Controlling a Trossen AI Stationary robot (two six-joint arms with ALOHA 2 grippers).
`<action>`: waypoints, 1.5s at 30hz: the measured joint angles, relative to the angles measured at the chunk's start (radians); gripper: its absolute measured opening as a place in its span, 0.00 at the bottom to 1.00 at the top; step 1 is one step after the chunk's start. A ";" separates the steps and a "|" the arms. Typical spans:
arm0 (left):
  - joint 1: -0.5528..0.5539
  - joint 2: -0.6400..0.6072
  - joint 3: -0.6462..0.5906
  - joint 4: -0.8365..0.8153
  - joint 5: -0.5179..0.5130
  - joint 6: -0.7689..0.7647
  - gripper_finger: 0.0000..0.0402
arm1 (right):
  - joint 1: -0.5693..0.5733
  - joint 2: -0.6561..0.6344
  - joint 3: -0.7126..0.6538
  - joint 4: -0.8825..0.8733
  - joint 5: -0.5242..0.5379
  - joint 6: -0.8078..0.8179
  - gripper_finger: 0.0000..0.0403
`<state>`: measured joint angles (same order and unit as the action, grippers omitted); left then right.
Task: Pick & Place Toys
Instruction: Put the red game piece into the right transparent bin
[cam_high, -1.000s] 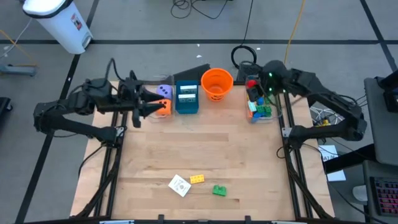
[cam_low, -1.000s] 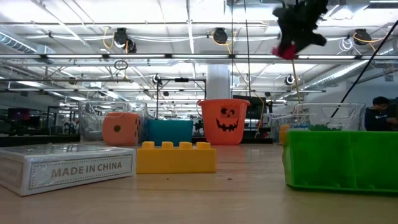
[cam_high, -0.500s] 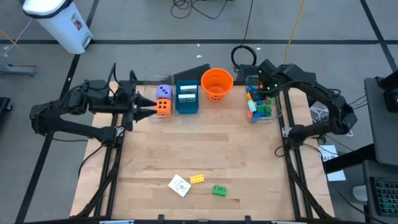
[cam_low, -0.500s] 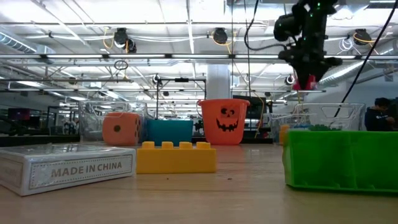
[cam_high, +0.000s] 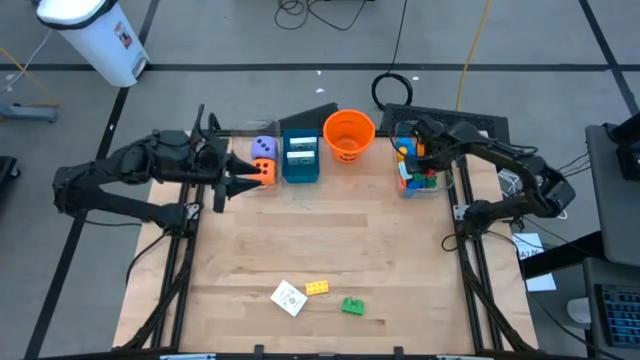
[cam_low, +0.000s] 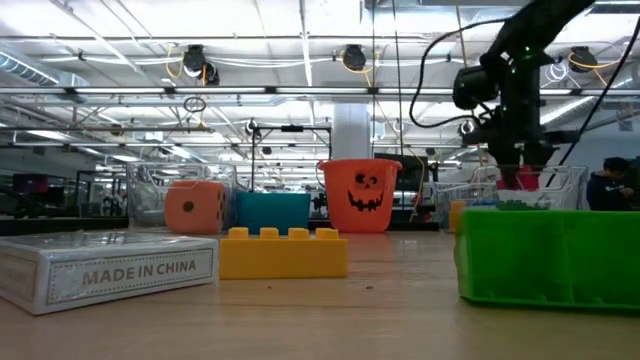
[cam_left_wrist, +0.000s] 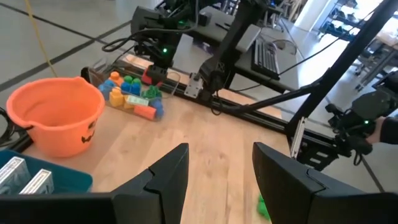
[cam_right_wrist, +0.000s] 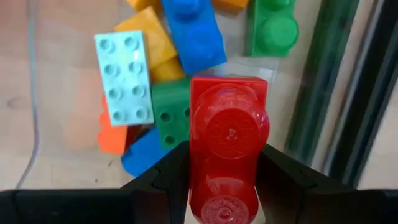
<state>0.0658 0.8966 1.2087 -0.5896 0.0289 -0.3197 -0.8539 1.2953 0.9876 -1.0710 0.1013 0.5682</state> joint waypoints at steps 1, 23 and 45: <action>0.000 0.003 0.000 0.001 -0.001 0.002 0.46 | -0.007 0.000 -0.015 0.026 0.000 0.000 0.35; 0.034 0.166 0.000 0.190 0.085 -0.016 0.46 | -0.107 0.001 -0.117 0.210 0.029 -0.001 0.36; 0.034 0.172 0.000 0.191 0.177 -0.019 0.46 | -0.093 -0.009 -0.117 0.269 0.000 0.050 0.50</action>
<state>0.0998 1.0684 1.2087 -0.3991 0.2061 -0.3384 -0.9467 1.2866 0.8703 -0.8020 0.1017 0.6178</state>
